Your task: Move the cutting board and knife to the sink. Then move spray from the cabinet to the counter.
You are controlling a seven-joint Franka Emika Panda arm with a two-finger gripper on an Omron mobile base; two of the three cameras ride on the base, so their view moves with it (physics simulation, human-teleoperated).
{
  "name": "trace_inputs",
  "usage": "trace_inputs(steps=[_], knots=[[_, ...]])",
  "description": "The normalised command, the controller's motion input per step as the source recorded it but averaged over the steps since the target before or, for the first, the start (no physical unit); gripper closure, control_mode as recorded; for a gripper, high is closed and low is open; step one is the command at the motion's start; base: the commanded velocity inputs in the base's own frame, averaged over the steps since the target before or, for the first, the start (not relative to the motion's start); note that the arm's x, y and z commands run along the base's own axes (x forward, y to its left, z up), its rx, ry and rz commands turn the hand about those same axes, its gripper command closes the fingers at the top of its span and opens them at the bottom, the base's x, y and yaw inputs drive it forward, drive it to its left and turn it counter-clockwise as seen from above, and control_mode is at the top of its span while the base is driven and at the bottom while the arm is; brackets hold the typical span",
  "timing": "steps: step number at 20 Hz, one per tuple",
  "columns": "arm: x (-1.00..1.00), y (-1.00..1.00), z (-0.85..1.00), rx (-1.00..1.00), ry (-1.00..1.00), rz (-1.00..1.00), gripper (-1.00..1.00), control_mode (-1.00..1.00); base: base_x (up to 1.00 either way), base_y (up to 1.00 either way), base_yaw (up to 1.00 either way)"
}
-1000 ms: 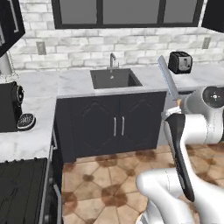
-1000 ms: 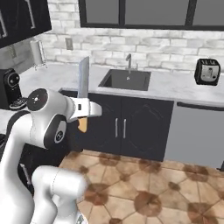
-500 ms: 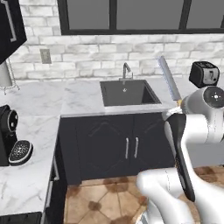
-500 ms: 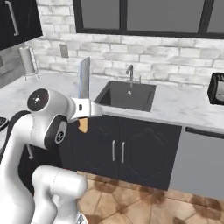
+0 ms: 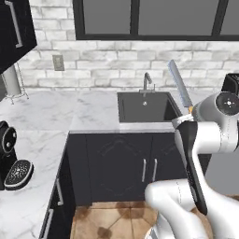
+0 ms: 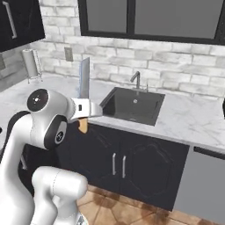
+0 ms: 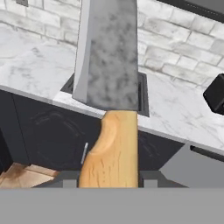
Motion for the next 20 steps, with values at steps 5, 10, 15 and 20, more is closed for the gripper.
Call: trace_inputs(steps=[5, 10, 15, 20], knots=[[0.00, 0.00, 0.00, 0.00, 0.00, 0.00, 1.00, 1.00, 0.20, -0.70, 0.04], [0.00, 0.00, 0.00, 0.00, 0.00, 0.00, 1.00, 1.00, 0.58, -0.52, 0.00], [0.00, 0.00, 0.00, 0.00, 0.00, 0.00, 1.00, 1.00, 0.76, -0.02, 0.00], [0.00, 0.00, 0.00, 0.00, 0.00, 0.00, 1.00, 1.00, 0.74, -0.06, 0.00]])
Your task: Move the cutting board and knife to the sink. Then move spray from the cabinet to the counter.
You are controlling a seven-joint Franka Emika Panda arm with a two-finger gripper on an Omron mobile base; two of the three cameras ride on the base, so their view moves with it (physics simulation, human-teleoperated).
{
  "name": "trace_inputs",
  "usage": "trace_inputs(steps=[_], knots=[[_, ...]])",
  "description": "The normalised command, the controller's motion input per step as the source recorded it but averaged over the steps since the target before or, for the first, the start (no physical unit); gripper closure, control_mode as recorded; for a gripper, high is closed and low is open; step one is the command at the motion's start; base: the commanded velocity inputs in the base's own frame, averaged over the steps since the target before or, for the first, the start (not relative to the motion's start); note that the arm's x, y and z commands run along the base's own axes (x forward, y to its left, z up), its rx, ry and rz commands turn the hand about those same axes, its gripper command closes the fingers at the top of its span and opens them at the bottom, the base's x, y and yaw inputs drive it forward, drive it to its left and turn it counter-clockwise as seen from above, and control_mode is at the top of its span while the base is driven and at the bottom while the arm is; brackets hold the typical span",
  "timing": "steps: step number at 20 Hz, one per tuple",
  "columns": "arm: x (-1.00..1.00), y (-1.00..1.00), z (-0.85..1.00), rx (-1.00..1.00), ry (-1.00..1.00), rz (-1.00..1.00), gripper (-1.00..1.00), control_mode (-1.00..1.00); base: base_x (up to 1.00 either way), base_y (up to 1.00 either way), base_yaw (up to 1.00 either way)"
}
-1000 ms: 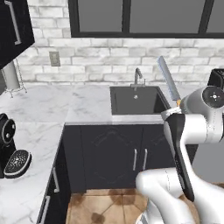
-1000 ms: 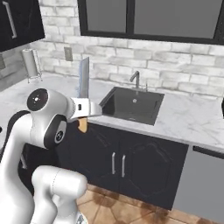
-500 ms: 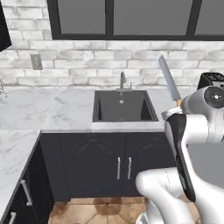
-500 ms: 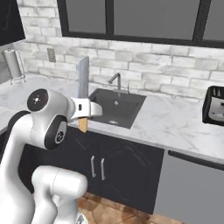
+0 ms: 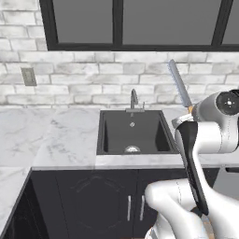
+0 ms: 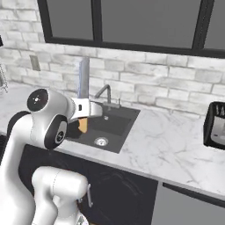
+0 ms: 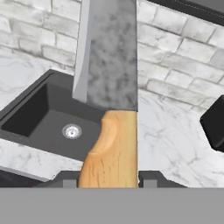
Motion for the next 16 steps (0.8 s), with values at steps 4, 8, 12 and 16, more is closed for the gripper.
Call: trace_inputs(steps=[4, 8, 12, 16], knots=[[0.00, 0.00, 0.00, 0.00, 0.00, 0.00, 1.00, 1.00, 0.71, 0.00, 0.00], [0.00, 0.00, 0.00, 0.00, 0.00, 0.00, 1.00, 1.00, 0.67, 0.15, -0.04], [0.00, 0.00, 0.00, 0.00, 0.00, 0.00, 1.00, 1.00, 0.44, 0.07, 0.00], [0.00, 0.00, 0.00, 0.00, 0.00, 0.00, 1.00, 1.00, 0.27, 0.09, 0.02]])
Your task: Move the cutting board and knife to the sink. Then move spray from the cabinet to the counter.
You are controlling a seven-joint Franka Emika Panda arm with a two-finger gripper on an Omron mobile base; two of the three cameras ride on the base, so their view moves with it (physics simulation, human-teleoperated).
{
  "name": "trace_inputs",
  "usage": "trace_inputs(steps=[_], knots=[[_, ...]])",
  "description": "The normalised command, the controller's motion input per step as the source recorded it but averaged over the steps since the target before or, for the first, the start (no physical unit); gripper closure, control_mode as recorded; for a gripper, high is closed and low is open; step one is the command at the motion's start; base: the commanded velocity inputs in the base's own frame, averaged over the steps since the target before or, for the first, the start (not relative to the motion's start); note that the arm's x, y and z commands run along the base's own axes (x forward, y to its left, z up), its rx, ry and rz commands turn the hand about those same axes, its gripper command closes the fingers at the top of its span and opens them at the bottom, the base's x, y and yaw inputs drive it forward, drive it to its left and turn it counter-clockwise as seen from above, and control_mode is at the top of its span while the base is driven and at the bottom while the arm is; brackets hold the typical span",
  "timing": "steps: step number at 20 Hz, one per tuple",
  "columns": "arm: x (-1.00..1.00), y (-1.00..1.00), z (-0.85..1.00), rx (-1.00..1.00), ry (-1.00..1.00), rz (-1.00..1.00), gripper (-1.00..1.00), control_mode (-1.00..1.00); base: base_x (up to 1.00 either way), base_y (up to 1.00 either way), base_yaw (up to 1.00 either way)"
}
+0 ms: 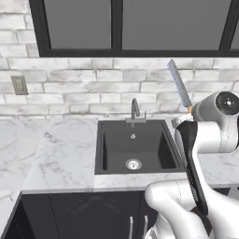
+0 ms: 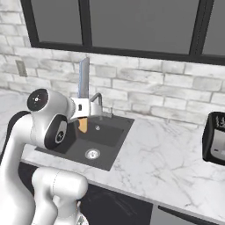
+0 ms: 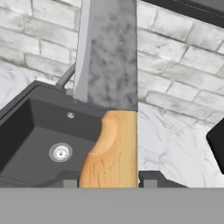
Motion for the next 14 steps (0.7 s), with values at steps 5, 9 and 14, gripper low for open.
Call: trace_inputs(steps=[5, 9, 14], knots=[[0.00, 0.00, 0.00, 0.00, 0.00, 0.00, 1.00, 1.00, 0.36, 0.39, -0.21], [0.00, 0.00, 0.00, 0.00, 0.00, 0.00, 1.00, 1.00, 0.26, 0.32, -0.35], [0.00, 0.00, 0.00, 0.00, 0.00, 0.00, 1.00, 1.00, 0.14, 0.24, -0.32]])
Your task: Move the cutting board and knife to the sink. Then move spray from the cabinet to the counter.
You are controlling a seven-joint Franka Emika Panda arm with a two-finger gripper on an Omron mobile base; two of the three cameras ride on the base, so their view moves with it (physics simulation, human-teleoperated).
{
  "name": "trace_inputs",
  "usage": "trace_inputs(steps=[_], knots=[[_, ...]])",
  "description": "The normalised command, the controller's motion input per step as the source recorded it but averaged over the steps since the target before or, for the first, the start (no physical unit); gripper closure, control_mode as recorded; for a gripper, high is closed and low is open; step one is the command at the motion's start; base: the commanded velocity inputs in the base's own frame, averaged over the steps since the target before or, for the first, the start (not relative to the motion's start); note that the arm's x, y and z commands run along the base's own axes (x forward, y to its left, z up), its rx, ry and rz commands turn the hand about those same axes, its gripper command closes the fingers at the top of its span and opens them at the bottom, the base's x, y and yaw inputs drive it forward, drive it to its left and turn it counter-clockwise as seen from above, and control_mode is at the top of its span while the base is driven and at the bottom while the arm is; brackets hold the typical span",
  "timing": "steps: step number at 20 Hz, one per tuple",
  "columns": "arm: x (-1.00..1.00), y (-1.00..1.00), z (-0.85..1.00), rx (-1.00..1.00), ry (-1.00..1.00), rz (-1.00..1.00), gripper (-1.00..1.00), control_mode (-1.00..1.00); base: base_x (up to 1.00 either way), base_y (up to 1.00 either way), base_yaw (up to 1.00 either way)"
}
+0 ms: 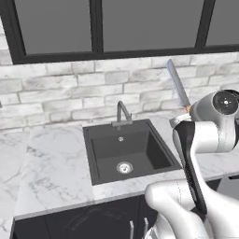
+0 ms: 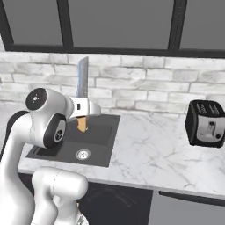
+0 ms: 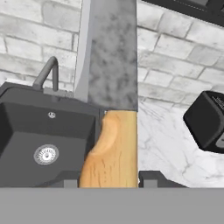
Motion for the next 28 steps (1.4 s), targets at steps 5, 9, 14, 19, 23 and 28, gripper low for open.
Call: trace_inputs(steps=[5, 9, 14, 19, 23, 28], knots=[[0.01, 0.01, 0.00, 0.00, 0.00, -0.01, 1.00, -1.00, 0.06, 0.16, -0.15], [0.13, 0.00, 0.00, 0.00, 0.02, 0.00, 1.00, -1.00, 0.00, 0.00, 0.00], [0.01, 0.06, 0.00, -0.02, 0.00, 0.08, 1.00, -1.00, 0.00, 0.00, 0.00], [-0.06, 0.23, -0.08, -0.05, 0.03, 0.31, 1.00, -1.00, 0.00, 0.00, 0.00], [-0.10, 0.37, -0.25, -0.06, 0.10, 0.33, 1.00, -1.00, 0.00, 0.00, 0.00], [-0.01, 0.47, -0.28, -0.06, 0.18, 0.27, 1.00, -1.00, 0.00, 0.00, 0.00]])
